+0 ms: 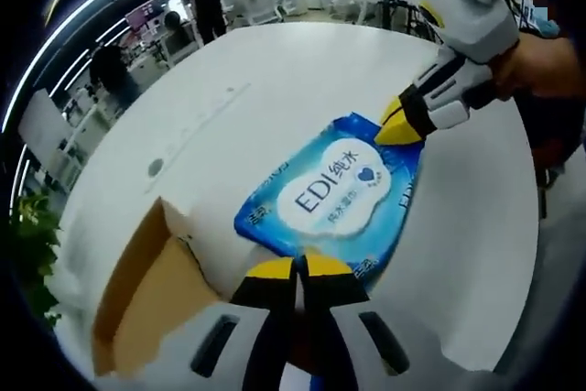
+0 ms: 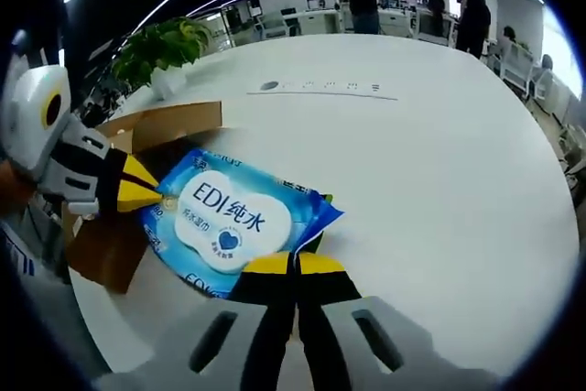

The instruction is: Operate the shoe box by opening the lid, removing the specified soft item, and placing it in the target area until the item is outside and the box remains undamaged.

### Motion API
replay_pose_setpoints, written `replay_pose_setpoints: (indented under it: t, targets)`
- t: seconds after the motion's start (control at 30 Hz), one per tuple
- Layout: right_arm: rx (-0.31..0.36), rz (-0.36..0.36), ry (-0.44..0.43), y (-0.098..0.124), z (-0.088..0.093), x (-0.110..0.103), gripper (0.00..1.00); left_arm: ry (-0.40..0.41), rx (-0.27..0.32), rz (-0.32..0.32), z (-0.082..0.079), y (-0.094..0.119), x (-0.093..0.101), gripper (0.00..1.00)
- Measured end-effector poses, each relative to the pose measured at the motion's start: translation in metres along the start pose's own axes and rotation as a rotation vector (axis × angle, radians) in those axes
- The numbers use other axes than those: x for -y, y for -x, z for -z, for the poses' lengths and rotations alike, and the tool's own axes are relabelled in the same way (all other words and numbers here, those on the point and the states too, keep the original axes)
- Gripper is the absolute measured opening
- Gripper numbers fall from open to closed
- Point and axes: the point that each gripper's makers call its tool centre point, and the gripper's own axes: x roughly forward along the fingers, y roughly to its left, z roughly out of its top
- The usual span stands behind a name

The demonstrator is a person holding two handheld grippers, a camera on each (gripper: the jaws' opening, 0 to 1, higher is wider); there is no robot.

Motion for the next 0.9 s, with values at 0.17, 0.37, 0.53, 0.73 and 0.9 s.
replay_pose_setpoints:
  t: [0.17, 0.37, 0.53, 0.73, 0.9]
  targets:
    - [-0.010, 0.021, 0.034, -0.001, 0.002, 0.001, 0.00, -0.038, 0.007, 0.001, 0.001, 0.005, 0.001, 0.03]
    - [-0.010, 0.030, 0.039, -0.001, 0.003, 0.002, 0.00, -0.040, 0.036, 0.028, -0.003, 0.017, 0.001, 0.08]
    - [-0.012, 0.032, 0.050, -0.002, 0.001, 0.003, 0.00, -0.013, 0.064, 0.042, -0.005, 0.030, 0.001, 0.09]
    - [-0.017, 0.031, 0.063, -0.004, -0.001, 0.005, 0.00, 0.060, 0.103, 0.051, 0.000, 0.049, -0.004, 0.08]
    - [-0.022, 0.028, 0.077, -0.007, -0.004, 0.007, 0.00, 0.098, 0.123, 0.036, 0.007, 0.063, -0.012, 0.09]
